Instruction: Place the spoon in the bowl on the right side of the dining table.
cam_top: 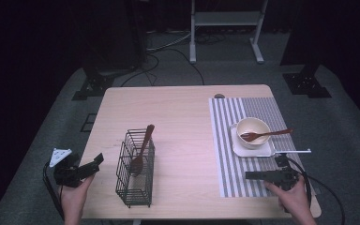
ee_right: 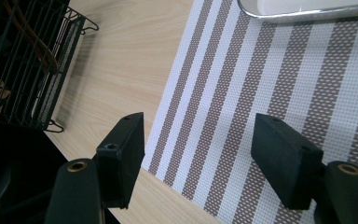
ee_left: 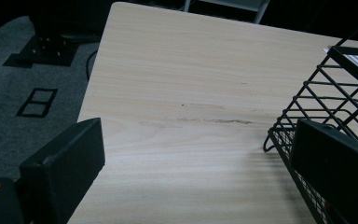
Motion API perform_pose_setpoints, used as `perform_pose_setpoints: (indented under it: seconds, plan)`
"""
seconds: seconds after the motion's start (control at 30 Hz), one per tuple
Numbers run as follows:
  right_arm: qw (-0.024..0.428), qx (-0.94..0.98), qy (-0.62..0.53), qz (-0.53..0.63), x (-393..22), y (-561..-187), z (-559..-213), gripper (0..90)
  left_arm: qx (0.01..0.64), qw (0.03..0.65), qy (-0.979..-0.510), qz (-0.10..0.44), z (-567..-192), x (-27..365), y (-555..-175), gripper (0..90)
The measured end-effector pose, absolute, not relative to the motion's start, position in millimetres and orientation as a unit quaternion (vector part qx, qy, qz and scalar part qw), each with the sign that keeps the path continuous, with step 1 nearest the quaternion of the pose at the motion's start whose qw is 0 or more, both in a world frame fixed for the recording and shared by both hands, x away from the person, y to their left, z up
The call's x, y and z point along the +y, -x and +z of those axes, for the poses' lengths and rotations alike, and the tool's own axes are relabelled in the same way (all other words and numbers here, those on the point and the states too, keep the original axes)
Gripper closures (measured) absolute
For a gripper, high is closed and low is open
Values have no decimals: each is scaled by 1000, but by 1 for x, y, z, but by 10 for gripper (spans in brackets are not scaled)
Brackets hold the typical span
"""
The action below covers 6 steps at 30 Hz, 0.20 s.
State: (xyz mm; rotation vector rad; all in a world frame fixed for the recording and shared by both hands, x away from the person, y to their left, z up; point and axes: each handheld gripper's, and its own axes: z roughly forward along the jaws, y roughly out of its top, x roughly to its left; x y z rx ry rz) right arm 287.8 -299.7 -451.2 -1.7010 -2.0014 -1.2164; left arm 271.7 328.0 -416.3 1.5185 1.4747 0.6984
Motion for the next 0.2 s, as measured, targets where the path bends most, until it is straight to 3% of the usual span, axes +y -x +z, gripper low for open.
perform_pose_setpoints:
  seconds: [0.2]
  plan:
    - [122, -688, 576, -424, -296, -281, -453, 335, 595, 444, -608, 281, -416, 328, -272, 25]
